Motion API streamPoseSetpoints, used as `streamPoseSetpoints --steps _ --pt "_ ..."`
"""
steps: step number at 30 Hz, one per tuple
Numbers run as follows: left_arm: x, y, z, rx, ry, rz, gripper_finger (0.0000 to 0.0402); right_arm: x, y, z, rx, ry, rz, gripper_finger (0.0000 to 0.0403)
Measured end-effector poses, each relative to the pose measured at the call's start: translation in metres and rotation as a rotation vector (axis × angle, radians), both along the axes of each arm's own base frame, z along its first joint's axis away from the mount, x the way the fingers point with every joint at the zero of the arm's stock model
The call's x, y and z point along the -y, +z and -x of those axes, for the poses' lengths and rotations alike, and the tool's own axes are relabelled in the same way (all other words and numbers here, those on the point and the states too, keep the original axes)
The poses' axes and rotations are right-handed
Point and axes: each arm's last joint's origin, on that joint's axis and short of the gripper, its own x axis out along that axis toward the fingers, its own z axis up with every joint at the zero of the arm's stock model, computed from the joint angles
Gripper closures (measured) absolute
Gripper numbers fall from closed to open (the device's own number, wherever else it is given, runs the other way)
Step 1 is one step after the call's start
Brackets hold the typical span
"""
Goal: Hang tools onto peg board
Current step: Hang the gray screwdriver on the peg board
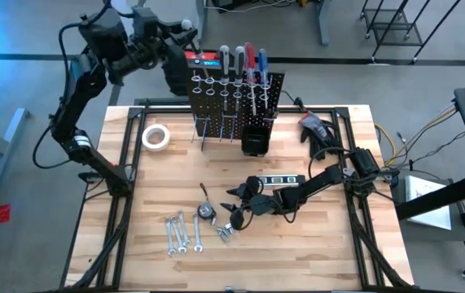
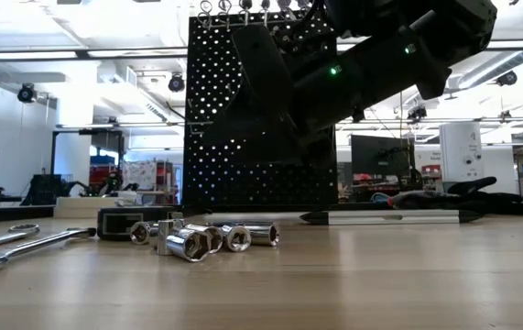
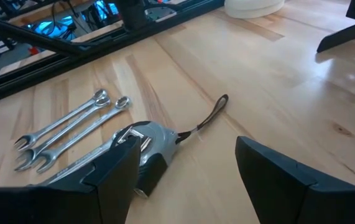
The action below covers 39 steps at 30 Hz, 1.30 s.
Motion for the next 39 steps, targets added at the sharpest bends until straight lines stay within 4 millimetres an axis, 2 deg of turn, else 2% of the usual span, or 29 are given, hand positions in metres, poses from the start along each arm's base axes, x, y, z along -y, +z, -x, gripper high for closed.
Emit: streamPoseSetpoints --steps 9,18,23,29,38,39 --pt "-0.012 -0.008 0.001 -0.031 -0.061 0.068 0.0293 0.002 0.0 0.0 0.001 -0.005 -0.003 0.015" --pt "-0.035 -0.019 -0.016 -0.033 -0.11 0.128 0.0293 0.002 0.0 0.0 0.006 -0.013 -0.02 0.015" --pt "-0.046 -0.034 -0.028 -0.083 -0.129 0.195 0.0293 0.002 0.0 0.0 0.006 -0.014 -0.022 0.0153" --pt "-0.049 -0.033 -0.02 -0.074 -0.136 0.223 0.0293 0.003 -0.002 0.0 -0.011 -0.017 -0.018 0.0153" --pt "-0.049 -0.041 -0.019 -0.138 -0.142 0.279 0.0292 0.004 -0.002 0.0 -0.009 -0.023 -0.016 0.0148" --pt "-0.049 -0.042 -0.019 -0.141 -0.141 0.281 0.0282 0.004 -0.002 0.0 -0.009 -0.023 -0.016 0.0146"
